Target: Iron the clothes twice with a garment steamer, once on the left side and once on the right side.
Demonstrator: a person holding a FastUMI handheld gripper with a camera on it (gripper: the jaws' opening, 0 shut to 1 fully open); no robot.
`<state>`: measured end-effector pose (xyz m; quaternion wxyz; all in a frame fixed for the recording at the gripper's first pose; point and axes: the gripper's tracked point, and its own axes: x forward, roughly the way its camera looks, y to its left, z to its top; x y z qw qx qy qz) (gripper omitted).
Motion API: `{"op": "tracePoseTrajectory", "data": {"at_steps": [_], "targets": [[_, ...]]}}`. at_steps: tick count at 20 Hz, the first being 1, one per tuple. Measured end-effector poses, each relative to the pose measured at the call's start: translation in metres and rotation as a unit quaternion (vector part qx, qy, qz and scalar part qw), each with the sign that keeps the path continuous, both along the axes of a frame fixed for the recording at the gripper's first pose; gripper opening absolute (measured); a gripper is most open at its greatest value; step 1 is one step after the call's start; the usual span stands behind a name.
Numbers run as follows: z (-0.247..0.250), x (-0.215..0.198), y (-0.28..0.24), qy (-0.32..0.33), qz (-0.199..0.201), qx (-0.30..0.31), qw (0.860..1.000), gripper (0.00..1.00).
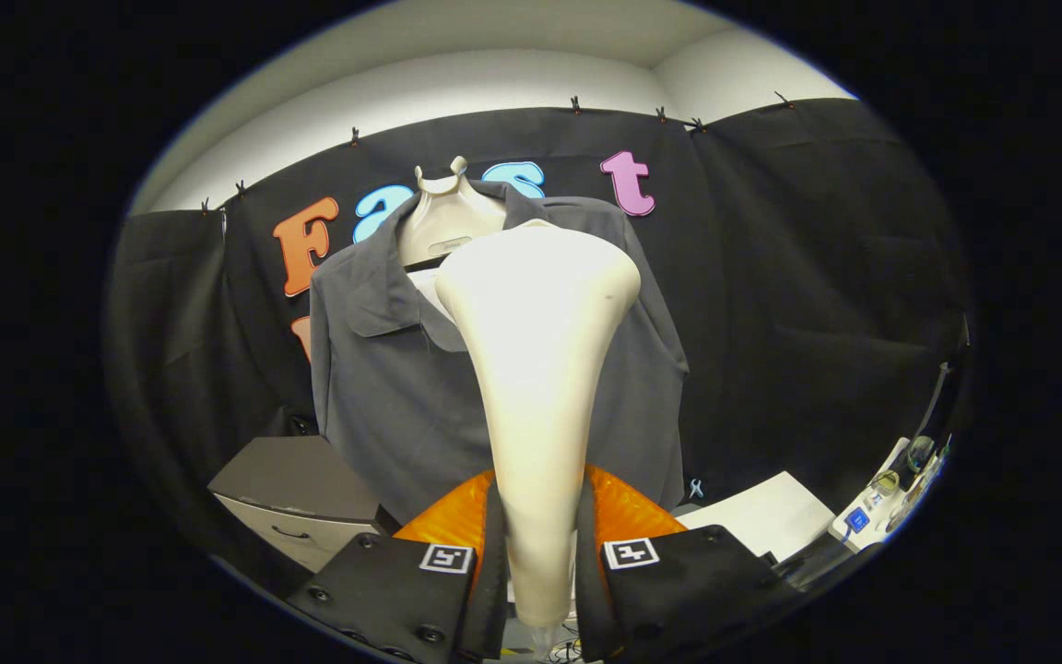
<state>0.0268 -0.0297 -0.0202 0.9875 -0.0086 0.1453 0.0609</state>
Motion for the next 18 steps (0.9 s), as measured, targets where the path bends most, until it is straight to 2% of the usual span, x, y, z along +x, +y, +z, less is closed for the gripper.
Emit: {"op": "tracePoseTrajectory", "data": {"at_steps": [8, 18], "targets": [[-0.005, 0.008, 0.004, 0.008, -0.002, 0.005, 1.000, 0.38], [-0.004, 0.017, 0.019, 0.014, -0.030, -0.009, 0.999, 0.38]]}}
